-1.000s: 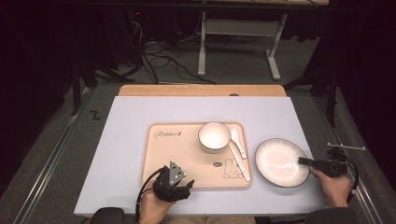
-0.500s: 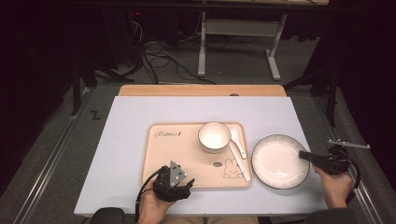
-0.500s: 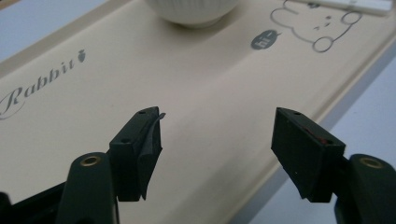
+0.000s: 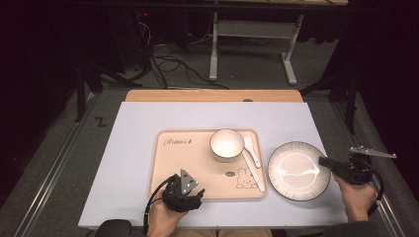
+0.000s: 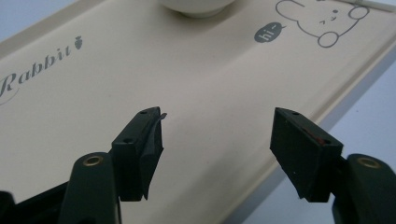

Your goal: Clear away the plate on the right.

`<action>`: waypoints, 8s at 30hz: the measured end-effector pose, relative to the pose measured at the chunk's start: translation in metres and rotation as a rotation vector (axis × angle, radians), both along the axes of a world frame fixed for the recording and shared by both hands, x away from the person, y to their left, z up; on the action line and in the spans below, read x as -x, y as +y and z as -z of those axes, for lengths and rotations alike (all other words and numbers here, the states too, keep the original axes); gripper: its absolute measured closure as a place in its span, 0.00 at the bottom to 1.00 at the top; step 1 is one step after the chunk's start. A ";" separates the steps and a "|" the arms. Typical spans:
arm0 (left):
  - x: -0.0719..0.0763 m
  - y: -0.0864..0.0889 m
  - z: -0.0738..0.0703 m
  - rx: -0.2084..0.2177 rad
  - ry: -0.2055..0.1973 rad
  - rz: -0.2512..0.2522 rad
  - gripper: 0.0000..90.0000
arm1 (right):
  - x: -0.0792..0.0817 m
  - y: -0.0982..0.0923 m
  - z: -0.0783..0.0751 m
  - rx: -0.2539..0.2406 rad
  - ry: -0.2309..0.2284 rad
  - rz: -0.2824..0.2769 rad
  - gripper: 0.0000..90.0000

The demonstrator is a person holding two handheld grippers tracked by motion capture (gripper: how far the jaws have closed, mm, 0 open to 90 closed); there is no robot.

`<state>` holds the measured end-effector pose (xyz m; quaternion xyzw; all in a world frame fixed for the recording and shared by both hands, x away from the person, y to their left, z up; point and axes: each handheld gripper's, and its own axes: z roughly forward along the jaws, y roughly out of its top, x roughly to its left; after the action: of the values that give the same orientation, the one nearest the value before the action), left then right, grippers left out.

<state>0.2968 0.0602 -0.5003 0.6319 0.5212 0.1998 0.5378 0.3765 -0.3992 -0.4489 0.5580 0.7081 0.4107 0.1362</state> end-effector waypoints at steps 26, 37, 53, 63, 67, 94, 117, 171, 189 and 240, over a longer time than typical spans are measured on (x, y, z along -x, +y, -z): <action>0.004 -0.003 -0.007 0.085 -0.066 0.068 0.40 | 0.005 0.006 -0.011 -0.057 -0.049 -0.048 0.95; 0.003 -0.005 -0.011 0.121 -0.051 0.086 0.40 | 0.009 0.021 -0.020 -0.063 -0.068 -0.098 0.95; -0.001 -0.021 -0.019 0.180 -0.025 0.147 0.40 | 0.007 0.049 -0.021 -0.075 -0.052 -0.192 0.95; -0.001 -0.030 -0.025 0.196 0.005 0.188 0.44 | 0.008 0.067 -0.022 -0.078 -0.053 -0.237 0.95; 0.000 -0.031 -0.027 0.207 0.003 0.189 0.44 | 0.007 0.075 -0.022 -0.073 -0.054 -0.251 0.95; -0.006 -0.037 -0.030 0.234 0.026 0.185 0.50 | 0.003 0.142 -0.022 -0.036 -0.053 -0.409 0.95; -0.018 -0.025 -0.034 0.342 0.097 0.120 0.81 | 0.011 0.157 -0.026 -0.037 -0.120 -0.439 0.95; -0.018 0.020 -0.083 0.369 -0.083 0.011 0.96 | 0.030 0.159 -0.039 0.000 -0.195 -0.521 0.52; -0.021 0.064 -0.092 0.426 -0.067 -0.112 0.95 | 0.018 0.126 -0.019 0.212 -0.210 -0.341 0.55; -0.112 0.104 -0.001 0.264 0.165 -0.380 0.87 | 0.019 0.109 -0.001 0.353 -0.179 -0.237 0.54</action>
<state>0.4088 0.1644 -0.4994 0.4606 0.6945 0.1754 0.5242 0.3579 -0.2899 -0.4482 0.3996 0.8148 0.3413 0.2447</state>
